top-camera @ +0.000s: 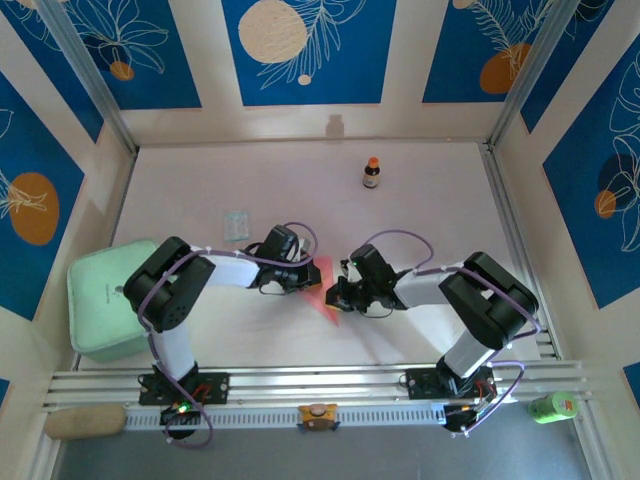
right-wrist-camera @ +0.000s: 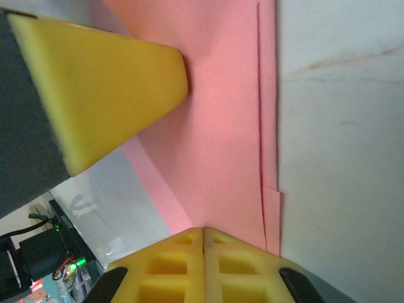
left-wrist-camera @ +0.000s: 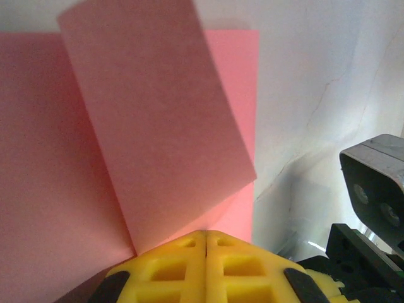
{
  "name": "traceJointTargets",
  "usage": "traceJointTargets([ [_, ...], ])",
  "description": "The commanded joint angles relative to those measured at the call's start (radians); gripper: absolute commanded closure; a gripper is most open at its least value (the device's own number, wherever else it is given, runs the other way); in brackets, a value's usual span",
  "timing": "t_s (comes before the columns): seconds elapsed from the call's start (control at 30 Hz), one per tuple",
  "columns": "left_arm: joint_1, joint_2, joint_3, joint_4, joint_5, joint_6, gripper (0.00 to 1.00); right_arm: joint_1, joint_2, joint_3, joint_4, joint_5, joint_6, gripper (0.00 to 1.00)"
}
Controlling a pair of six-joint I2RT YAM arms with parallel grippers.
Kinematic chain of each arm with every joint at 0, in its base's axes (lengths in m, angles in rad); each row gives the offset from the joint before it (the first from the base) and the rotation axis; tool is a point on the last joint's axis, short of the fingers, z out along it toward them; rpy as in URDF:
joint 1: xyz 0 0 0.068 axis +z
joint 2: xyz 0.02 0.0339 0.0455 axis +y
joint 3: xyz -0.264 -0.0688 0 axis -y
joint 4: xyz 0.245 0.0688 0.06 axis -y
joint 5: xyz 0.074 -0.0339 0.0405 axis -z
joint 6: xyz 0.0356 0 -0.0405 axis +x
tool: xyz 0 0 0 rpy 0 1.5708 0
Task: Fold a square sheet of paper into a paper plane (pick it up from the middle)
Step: Fourth fold the wing at the center of the table.
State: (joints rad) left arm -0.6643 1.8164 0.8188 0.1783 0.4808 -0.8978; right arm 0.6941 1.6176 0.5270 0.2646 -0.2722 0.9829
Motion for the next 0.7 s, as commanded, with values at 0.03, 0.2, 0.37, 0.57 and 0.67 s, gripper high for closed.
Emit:
traceJointTargets([
  [0.03, -0.001, -0.037, 0.031, -0.115, -0.043, 0.052, 0.96, 0.022, 0.028, -0.066, -0.113, -0.003, 0.014, 0.96],
  [0.2, -0.003, -0.110, 0.005, -0.073, -0.023, 0.052, 0.94, 0.019, 0.038, -0.053, -0.117, -0.004, -0.004, 0.98],
  [0.37, -0.031, -0.128, -0.021, -0.042, 0.023, 0.039, 1.00, 0.016, 0.046, -0.048, -0.106, -0.019, -0.018, 0.99],
  [0.57, -0.046, -0.046, -0.006, -0.048, 0.022, 0.028, 1.00, 0.014, 0.047, -0.050, -0.105, -0.020, -0.019, 0.99],
  [0.67, -0.034, -0.004, -0.003, -0.061, -0.012, 0.019, 1.00, 0.013, 0.046, -0.055, -0.107, -0.015, -0.022, 1.00],
])
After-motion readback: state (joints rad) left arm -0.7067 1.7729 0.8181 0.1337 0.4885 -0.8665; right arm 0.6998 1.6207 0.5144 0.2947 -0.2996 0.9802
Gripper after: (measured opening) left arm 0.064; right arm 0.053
